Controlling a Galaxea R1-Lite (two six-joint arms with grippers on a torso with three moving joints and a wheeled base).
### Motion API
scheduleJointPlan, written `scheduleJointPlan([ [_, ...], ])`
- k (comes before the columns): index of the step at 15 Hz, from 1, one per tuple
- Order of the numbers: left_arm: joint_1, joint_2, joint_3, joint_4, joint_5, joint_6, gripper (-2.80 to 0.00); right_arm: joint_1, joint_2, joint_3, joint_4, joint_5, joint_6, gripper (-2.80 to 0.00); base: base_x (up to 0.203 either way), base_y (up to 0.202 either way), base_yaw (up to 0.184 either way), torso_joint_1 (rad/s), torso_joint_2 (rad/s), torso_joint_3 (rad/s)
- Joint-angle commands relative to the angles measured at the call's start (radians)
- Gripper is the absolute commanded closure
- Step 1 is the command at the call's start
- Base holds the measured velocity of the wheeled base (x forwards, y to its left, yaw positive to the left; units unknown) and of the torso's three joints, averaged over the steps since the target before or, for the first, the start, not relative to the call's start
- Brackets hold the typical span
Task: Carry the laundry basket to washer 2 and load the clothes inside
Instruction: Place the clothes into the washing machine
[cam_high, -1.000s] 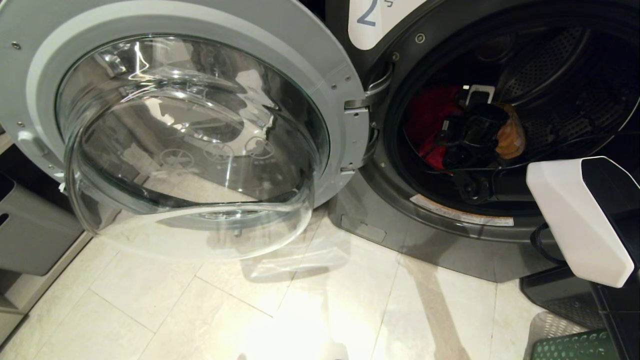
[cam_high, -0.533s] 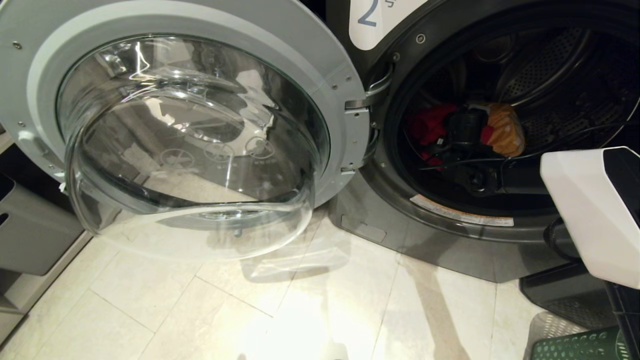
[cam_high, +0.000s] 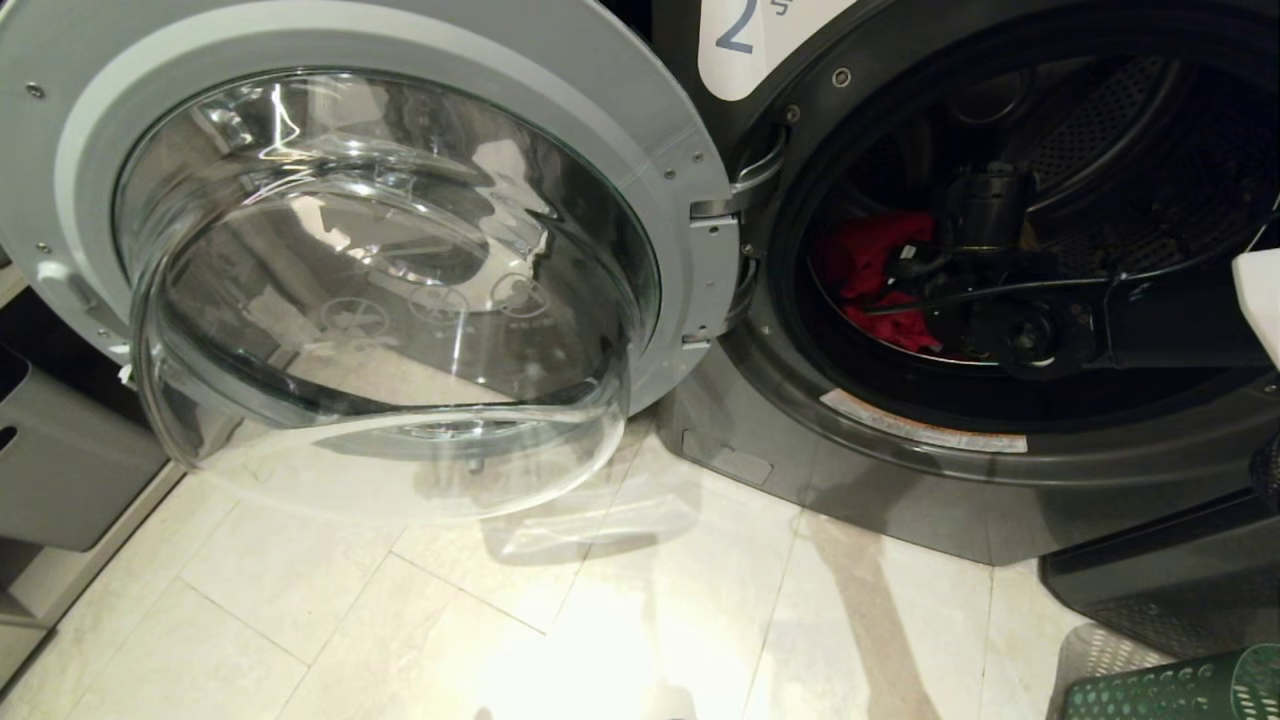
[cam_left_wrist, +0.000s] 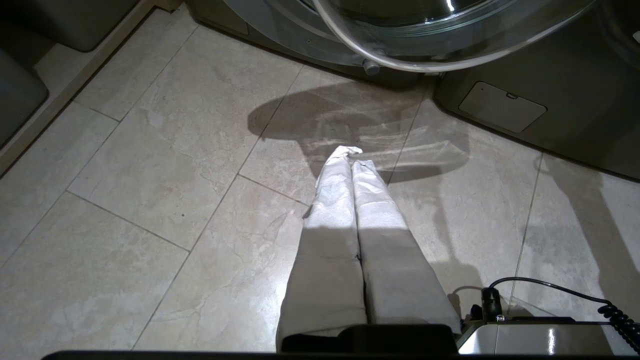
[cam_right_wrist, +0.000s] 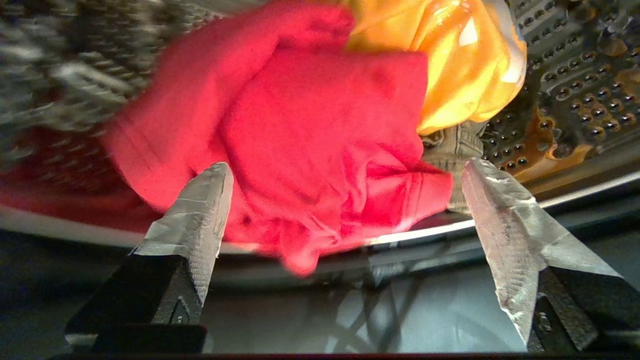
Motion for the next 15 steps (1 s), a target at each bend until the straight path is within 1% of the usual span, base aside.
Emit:
scheduleJointPlan([
  [1,0.001,-0.002,0.011,-0.001,0.000,-0.001,0.00,0.022,-0.094,0.108,-0.024,-0.005,-0.001,-2.80,0.000,0.000,0.000,0.000,0.00,0.000],
  [5,0.001,0.000,0.011,-0.001,0.000,-0.001,0.00,0.046,-0.187,0.265,-0.032,-0.007,0.006,-2.80,0.000,0.000,0.000,0.000,0.00,0.000],
  [7,0.001,-0.002,0.011,-0.001,0.000,-0.001,0.00,0.062,-0.258,0.366,-0.032,-0.007,0.007,-2.80,0.000,0.000,0.000,0.000,0.00,0.000],
  [9,0.001,0.000,0.011,-0.001,0.000,-0.001,0.00,0.096,-0.348,0.485,-0.022,-0.005,-0.002,-2.80,0.000,0.000,0.000,0.000,0.00,0.000],
  [11,0.001,-0.002,0.011,-0.001,0.000,-0.001,0.00,0.129,-0.461,0.639,0.032,-0.001,-0.021,-2.80,0.000,0.000,0.000,0.000,0.00,0.000],
  [12,0.001,-0.002,0.011,-0.001,0.000,-0.001,0.00,0.140,-0.525,0.703,0.087,0.013,-0.027,-2.80,0.000,0.000,0.000,0.000,0.00,0.000],
  [13,0.001,-0.001,0.011,-0.001,0.000,-0.001,0.00,0.147,-0.594,0.757,0.151,0.049,-0.030,0.00,0.000,0.000,0.000,0.000,0.00,0.000],
  [15,0.001,-0.001,0.011,-0.001,0.000,-0.001,0.00,0.152,-0.712,0.826,0.263,0.130,-0.035,0.00,0.000,0.000,0.000,0.000,0.00,0.000],
])
